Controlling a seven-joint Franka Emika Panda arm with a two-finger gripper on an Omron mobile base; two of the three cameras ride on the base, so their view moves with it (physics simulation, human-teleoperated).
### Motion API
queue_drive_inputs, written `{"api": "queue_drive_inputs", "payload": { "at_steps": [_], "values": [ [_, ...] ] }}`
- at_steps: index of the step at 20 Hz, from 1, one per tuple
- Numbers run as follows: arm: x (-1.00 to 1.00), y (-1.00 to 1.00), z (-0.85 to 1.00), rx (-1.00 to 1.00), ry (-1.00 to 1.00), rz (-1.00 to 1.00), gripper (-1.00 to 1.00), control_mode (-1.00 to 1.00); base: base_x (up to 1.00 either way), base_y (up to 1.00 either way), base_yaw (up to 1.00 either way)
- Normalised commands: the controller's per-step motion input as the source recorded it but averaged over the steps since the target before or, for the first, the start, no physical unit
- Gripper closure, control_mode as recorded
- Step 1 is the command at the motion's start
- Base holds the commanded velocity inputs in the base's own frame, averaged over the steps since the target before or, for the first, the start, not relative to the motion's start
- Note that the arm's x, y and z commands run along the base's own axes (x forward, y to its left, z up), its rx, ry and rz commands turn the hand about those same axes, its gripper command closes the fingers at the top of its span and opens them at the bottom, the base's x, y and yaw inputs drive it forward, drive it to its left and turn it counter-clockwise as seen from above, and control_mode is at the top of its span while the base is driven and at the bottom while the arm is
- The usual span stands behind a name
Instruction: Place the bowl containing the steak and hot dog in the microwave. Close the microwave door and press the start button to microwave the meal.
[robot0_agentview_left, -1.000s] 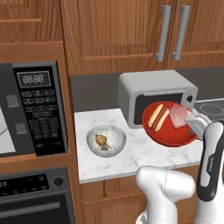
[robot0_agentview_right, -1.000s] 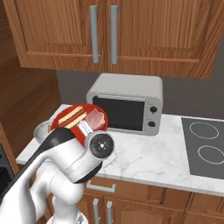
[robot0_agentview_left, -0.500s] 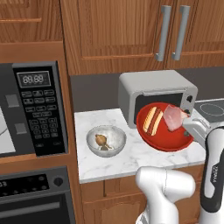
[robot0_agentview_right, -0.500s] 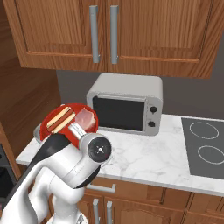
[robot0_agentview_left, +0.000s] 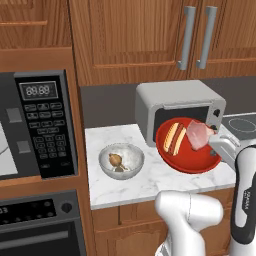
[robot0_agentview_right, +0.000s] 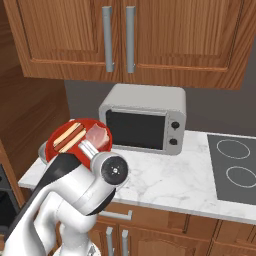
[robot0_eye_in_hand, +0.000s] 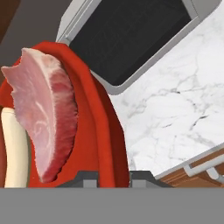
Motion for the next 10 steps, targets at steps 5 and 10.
{"api": "queue_drive_inputs", "payload": {
  "at_steps": [5, 10],
  "values": [
    [0.0, 0.0, 0.0, 0.0, 0.0, 0.0, 1.0, 1.0, -0.03, 0.0, 0.0],
    [0.0, 0.0, 0.0, 0.0, 0.0, 0.0, 1.0, 1.0, -0.42, 0.0, 0.01]
  ]
}}
